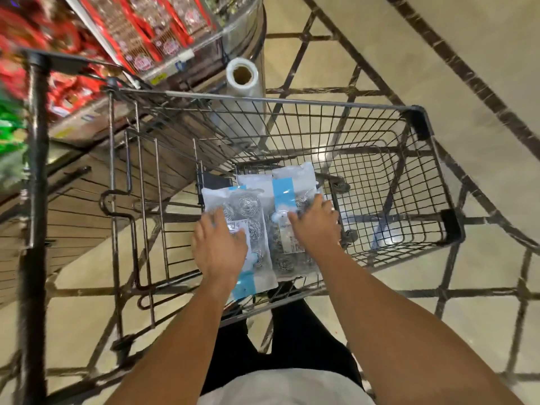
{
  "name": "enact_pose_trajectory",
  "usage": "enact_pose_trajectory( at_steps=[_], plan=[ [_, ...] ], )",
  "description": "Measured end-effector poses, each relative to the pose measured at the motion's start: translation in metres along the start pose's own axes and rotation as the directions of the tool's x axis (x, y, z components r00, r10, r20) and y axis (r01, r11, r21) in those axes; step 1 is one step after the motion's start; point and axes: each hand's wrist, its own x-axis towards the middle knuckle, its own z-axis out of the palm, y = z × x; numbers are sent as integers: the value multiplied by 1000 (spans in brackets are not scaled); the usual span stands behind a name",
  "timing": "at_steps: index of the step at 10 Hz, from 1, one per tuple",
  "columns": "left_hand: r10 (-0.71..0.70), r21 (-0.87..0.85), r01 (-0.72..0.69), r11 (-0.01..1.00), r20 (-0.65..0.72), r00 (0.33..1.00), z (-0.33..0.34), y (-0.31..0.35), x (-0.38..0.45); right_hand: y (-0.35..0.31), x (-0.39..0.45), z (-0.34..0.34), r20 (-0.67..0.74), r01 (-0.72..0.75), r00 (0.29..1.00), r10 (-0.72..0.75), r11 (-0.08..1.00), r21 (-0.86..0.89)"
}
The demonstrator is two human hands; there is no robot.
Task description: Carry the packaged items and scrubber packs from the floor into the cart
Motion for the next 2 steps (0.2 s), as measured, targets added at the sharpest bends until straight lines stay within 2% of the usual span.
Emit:
enact_pose_trajectory(
  at_steps=[2],
  plan=[
    [304,281,-292,914,2,953,-42,-12,7,-7,-38,-30,-110,181,971,-214,950,-255]
  ],
)
